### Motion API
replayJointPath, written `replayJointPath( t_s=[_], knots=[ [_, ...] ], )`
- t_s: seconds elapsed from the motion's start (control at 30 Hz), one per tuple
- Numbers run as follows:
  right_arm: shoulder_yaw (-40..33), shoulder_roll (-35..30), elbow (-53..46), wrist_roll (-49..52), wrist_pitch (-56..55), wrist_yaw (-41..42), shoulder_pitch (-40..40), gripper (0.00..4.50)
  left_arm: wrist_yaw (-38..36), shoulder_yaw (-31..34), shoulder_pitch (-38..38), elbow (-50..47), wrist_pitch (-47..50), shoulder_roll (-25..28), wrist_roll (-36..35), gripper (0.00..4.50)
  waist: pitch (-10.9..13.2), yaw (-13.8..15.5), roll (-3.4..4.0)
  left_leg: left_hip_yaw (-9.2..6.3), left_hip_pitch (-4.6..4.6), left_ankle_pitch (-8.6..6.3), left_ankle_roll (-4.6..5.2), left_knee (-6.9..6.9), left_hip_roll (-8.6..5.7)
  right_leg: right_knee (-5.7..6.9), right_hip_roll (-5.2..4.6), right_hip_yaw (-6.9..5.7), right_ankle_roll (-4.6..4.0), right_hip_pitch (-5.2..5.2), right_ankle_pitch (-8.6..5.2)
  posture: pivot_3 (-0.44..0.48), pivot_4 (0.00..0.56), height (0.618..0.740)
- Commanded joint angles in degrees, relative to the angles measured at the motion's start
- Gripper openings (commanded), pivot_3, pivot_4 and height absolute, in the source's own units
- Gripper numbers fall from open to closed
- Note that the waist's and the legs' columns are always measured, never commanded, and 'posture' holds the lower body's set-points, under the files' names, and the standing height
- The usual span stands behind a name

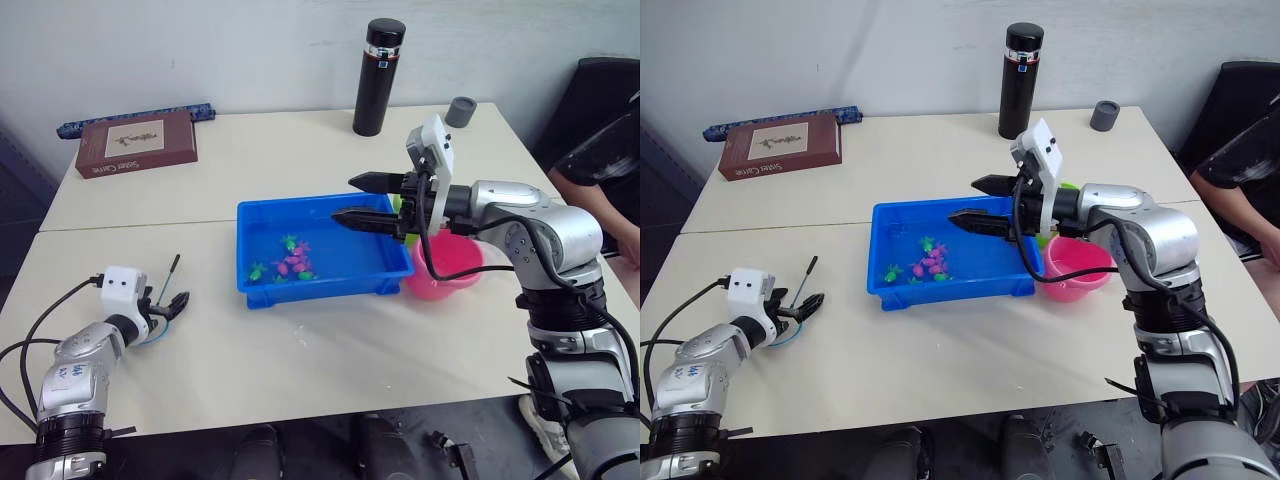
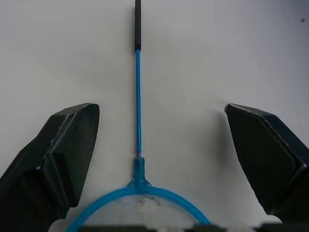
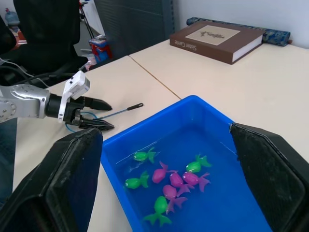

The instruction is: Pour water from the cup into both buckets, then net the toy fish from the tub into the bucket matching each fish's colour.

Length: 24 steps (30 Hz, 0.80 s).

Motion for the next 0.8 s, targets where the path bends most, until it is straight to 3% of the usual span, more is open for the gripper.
replayJointPath(
  t_s=[0.03,0.43,0.53,0.67,0.8],
  knots=[
    [-2.1,-0.46,-2.19,0.54,0.04,-0.08,0.3,4.45,-0.27,-0.63,0.51,0.21,0.23,0.83,0.94,4.5,0.0,0.0,0.0,0.0,0.0,0.0,0.0,0.0,0.0,0.01,0.0,0.0,0.0,0.0,0.0,0.0,0.15,0.74],
    [-2.58,-0.49,-2.03,0.44,0.65,-0.95,0.03,4.45,-0.38,-1.3,0.46,3.52,-1.95,0.05,1.89,4.5,0.0,-0.03,0.0,0.0,0.06,0.02,0.0,0.03,0.0,0.12,-0.08,0.0,0.0,0.01,0.0,0.0,0.15,0.74],
    [-2.74,-0.45,-2.48,0.62,1.13,-1.31,0.04,4.5,-0.35,-1.43,0.28,3.82,-2.0,-0.08,1.85,3.62,0.0,0.02,0.01,-0.01,0.07,0.02,0.0,0.03,0.01,0.14,-0.1,0.0,0.0,0.01,0.0,0.0,0.15,0.74],
    [-2.98,-0.25,-2.97,0.9,1.76,-1.9,-0.1,4.5,-0.53,-1.64,0.19,4.04,-1.84,-0.12,1.84,1.83,0.0,0.11,0.01,-0.01,0.06,0.03,0.0,0.02,0.02,0.12,-0.13,0.0,0.0,0.01,0.0,0.0,0.15,0.74],
    [-3.33,0.09,-3.22,0.84,2.3,-2.3,-0.25,4.5,-0.52,-1.64,0.08,4.17,-1.61,-0.02,1.86,1.83,-0.01,0.12,0.01,0.0,0.06,0.02,0.03,0.01,0.01,0.09,-0.16,-0.08,0.0,0.01,0.0,0.0,0.15,0.74]
  ],
)
